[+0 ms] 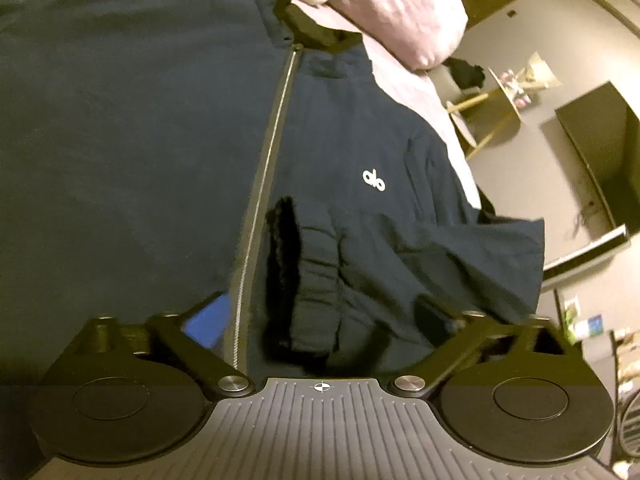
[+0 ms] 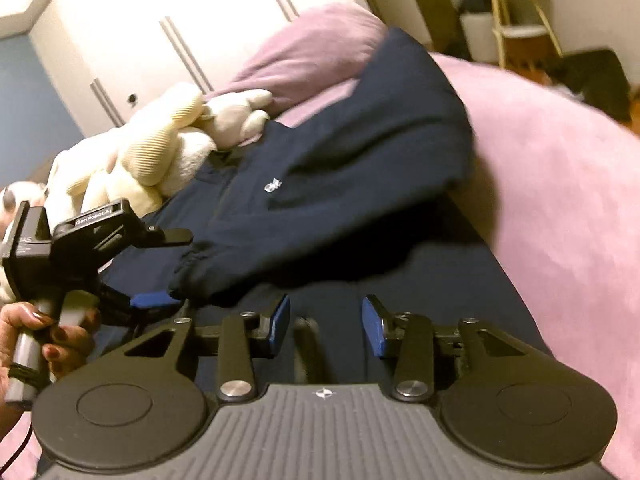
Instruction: Fold large clothes
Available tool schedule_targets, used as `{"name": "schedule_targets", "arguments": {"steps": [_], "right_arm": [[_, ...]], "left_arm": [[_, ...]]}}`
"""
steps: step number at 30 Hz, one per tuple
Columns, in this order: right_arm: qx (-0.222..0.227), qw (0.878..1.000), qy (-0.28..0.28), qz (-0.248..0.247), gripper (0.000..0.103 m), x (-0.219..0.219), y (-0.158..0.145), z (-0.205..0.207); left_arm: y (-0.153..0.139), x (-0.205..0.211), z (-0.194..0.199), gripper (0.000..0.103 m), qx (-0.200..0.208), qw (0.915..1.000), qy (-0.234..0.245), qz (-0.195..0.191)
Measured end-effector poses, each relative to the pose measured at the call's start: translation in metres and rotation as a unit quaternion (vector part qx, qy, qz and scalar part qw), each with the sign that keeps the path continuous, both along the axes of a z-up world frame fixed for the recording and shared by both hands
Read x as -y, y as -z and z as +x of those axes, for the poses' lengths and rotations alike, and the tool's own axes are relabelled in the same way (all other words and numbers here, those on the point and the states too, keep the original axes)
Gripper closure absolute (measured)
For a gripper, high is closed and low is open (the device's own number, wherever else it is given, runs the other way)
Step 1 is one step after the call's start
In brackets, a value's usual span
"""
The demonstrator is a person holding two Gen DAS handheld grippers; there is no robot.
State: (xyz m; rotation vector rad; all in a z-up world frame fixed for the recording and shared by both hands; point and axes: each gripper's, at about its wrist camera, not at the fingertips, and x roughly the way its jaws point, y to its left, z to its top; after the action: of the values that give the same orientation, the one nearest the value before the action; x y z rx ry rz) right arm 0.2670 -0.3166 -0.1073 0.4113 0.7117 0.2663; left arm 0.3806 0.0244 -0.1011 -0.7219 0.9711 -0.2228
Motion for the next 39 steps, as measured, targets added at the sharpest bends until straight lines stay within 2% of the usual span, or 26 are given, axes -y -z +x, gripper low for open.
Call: {"name": "schedule_targets", "arguments": {"steps": [1,3,6,8,11,13,14,15,17,19,21,23,24,26,29,31,33,34,36,37,38,39], "right_arm": [[-0.004,1.000,0.003,0.005,0.062,0.002,0.003,-0.001],[-0.002,1.000,0.005,0.013,0.062,0.004,0.006,-0.005],[-0.003,1.000,0.008,0.020,0.062,0.004,0.008,-0.005],[-0.005,1.000,0.011,0.024,0.062,0.008,0.007,-0.010],[-0.006,1.000,0.015,0.020,0.063,0.010,0.005,-0.010],[-0.007,1.000,0.022,0.016,0.064,0.012,0.002,-0.008],[-0.006,1.000,0.026,0.014,0.064,0.013,0.001,-0.007],[-0.004,0.999,0.030,0.011,0.064,0.014,-0.002,-0.005],[0.003,0.999,0.034,0.007,0.064,0.017,-0.007,-0.002],[0.008,0.999,0.032,0.002,0.064,0.016,-0.012,0.004],[0.009,1.000,0.028,0.003,0.064,0.012,-0.016,0.013],[0.010,1.000,0.022,0.013,0.064,0.007,-0.018,0.023],[0.009,1.000,0.021,0.019,0.064,0.004,-0.018,0.030],[0.006,0.999,0.022,0.030,0.064,-0.003,-0.017,0.043],[-0.012,0.998,0.027,0.058,0.063,-0.009,-0.015,0.069],[-0.021,0.996,0.038,0.081,0.056,-0.009,-0.012,0.086],[-0.028,0.993,0.061,0.099,0.043,-0.005,-0.009,0.104],[-0.034,0.991,0.073,0.106,0.041,-0.003,-0.007,0.112],[-0.052,0.988,0.094,0.107,0.042,-0.002,-0.001,0.130],[-0.062,0.987,0.102,0.104,0.043,-0.002,0.003,0.139],[-0.071,0.987,0.106,0.103,0.051,-0.003,0.007,0.146],[-0.076,0.987,0.110,0.093,0.063,-0.005,0.009,0.153]], "left_arm": [[0.002,0.000,0.003,0.031,-0.012,0.9999,0.002,-0.011],[0.007,0.000,0.006,0.032,-0.022,0.9995,0.004,-0.022],[0.013,0.004,0.012,0.036,-0.031,0.9993,0.016,-0.014],[0.014,0.007,0.017,0.051,-0.034,0.9991,0.017,-0.018],[0.011,0.009,0.020,0.067,-0.036,0.9992,0.012,-0.010],[0.000,0.006,0.019,0.071,-0.017,0.9998,0.008,0.003],[-0.008,0.003,0.016,0.078,-0.002,0.9999,0.007,0.013],[-0.019,-0.001,0.014,0.085,0.016,0.9995,0.006,0.028],[-0.041,-0.018,0.009,0.088,0.045,0.9974,-0.003,0.057],[-0.062,-0.041,0.005,0.088,0.069,0.9891,-0.028,0.127],[-0.074,-0.062,0.002,0.088,0.081,0.9691,-0.058,0.226],[-0.074,-0.081,0.001,0.087,0.072,0.9526,-0.087,0.283],[-0.070,-0.094,0.001,0.087,0.063,0.9484,-0.104,0.293],[-0.059,-0.111,0.000,0.076,0.047,0.9537,-0.119,0.272],[-0.039,-0.130,0.000,0.063,0.031,0.9688,-0.135,0.206],[-0.029,-0.132,0.004,0.060,0.025,0.9728,-0.137,0.186],[-0.024,-0.132,0.009,0.065,0.022,0.9738,-0.130,0.185],[-0.023,-0.132,0.009,0.073,0.025,0.9733,-0.127,0.190],[-0.027,-0.130,0.007,0.079,0.036,0.9726,-0.117,0.197],[-0.029,-0.129,0.010,0.083,0.042,0.9713,-0.116,0.204],[-0.032,-0.127,0.013,0.085,0.048,0.9700,-0.114,0.209],[-0.036,-0.126,0.016,0.086,0.055,0.9673,-0.114,0.220]]}}
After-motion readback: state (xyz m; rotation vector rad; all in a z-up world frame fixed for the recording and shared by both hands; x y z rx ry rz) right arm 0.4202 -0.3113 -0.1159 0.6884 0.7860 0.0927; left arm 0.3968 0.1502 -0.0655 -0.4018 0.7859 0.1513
